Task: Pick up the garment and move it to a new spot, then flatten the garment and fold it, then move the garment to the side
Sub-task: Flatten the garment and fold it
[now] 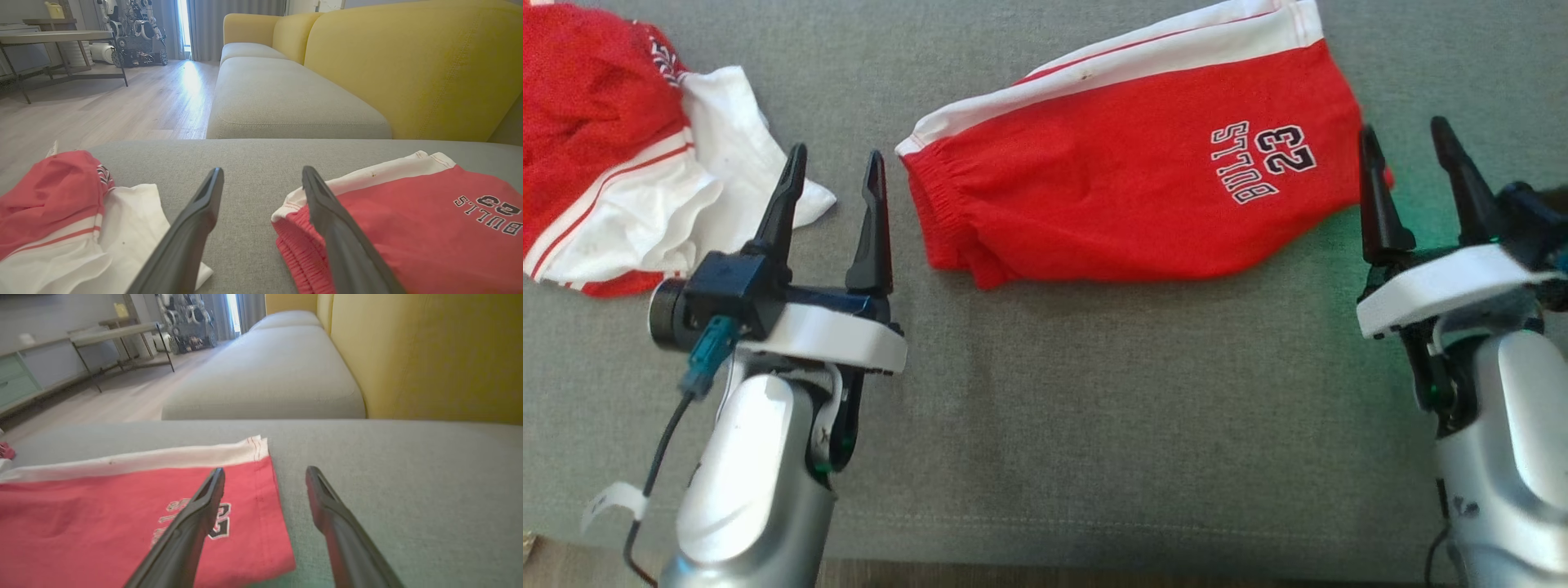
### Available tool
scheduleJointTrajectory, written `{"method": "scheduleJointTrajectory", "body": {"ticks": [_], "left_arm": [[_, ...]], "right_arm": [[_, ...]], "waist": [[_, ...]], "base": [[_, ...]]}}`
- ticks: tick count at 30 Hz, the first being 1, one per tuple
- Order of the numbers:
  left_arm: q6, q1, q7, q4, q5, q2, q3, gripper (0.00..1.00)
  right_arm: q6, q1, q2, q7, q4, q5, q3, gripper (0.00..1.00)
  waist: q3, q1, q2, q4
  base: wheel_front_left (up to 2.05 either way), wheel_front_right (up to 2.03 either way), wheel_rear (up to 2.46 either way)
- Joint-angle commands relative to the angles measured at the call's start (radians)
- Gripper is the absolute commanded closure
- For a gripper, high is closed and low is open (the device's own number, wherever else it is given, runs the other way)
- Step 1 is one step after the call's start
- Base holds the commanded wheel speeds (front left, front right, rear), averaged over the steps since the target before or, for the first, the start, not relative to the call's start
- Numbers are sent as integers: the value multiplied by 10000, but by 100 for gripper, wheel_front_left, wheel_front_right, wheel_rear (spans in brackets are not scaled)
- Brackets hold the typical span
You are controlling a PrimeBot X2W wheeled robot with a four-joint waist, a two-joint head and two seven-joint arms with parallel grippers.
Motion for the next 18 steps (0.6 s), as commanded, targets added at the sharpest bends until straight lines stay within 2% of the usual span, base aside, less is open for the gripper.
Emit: {"method": "scheduleJointTrajectory", "body": {"ticks": [1,7,18], "left_arm": [[-53,-307,-55,-339,90,105,295,0],[-79,-437,-55,-311,135,43,345,0],[-161,-523,-55,-290,209,-8,437,0]], "right_arm": [[33,-264,-111,170,149,1,239,0],[33,-890,-142,1130,1606,0,427,0],[33,-1860,64,2529,2840,886,773,0]], "waist": [[106,0,0,96],[269,0,0,187],[419,0,0,145]], "base": [[0,0,0],[0,0,0],[0,0,0]]}}
